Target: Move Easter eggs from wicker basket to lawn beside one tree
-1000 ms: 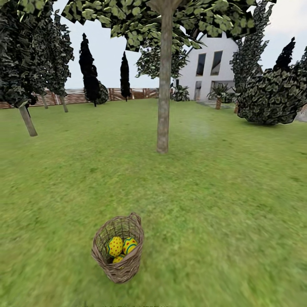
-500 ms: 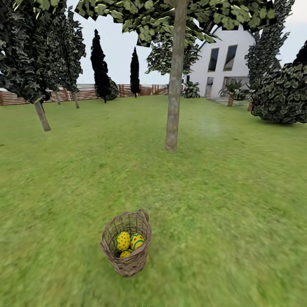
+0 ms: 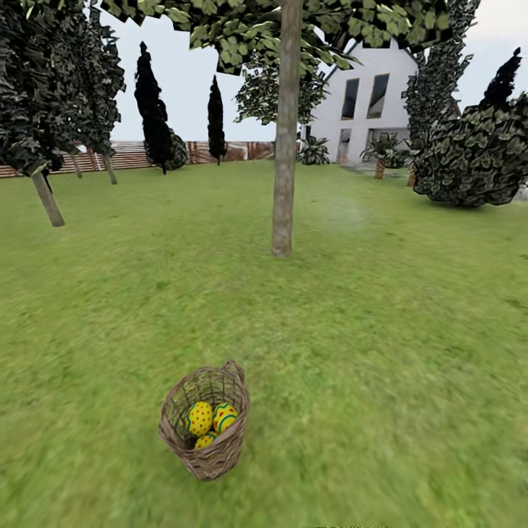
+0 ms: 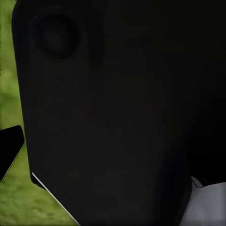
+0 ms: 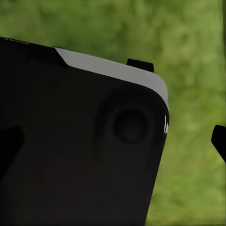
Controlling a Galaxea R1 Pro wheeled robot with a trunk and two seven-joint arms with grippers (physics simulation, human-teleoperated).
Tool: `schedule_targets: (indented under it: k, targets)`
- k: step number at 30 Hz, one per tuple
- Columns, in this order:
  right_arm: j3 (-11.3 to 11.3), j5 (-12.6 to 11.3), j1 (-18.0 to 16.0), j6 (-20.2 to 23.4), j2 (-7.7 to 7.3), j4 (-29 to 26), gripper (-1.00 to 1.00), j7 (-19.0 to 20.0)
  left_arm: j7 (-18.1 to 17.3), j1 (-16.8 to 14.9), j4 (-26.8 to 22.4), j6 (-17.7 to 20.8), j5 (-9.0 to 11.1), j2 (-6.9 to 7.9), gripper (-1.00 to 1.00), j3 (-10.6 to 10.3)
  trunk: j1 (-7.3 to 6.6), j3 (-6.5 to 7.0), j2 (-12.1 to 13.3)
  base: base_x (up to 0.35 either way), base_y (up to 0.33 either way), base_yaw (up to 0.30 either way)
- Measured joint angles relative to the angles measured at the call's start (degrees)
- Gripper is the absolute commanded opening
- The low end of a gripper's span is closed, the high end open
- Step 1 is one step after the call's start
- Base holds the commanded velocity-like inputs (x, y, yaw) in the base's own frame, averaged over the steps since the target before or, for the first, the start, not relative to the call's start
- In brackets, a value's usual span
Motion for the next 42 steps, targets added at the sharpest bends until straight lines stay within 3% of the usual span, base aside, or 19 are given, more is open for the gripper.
schedule_targets:
  k: [6,27,42]
  targets:
    - [-1.9,-0.2,0.0,-0.1,-0.01,0.0,1.0,0.1,0.0,0.0,0.0,0.1,-0.1,0.02,1.0,0.0,0.0,0.0,0.0,0.005,0.0,-0.269]
    - [-2.9,-0.2,0.0,-0.1,0.02,0.1,1.0,0.2,0.0,0.0,0.0,0.0,-0.1,0.02,1.0,0.0,0.0,-0.01,0.0,0.0,0.0,-0.275]
    - [-2.2,1.4,0.0,0.1,-0.17,-0.4,1.0,-0.1,0.0,0.0,0.0,0.0,0.0,0.02,1.0,0.0,0.0,-0.01,0.0,0.0,0.0,-0.025]
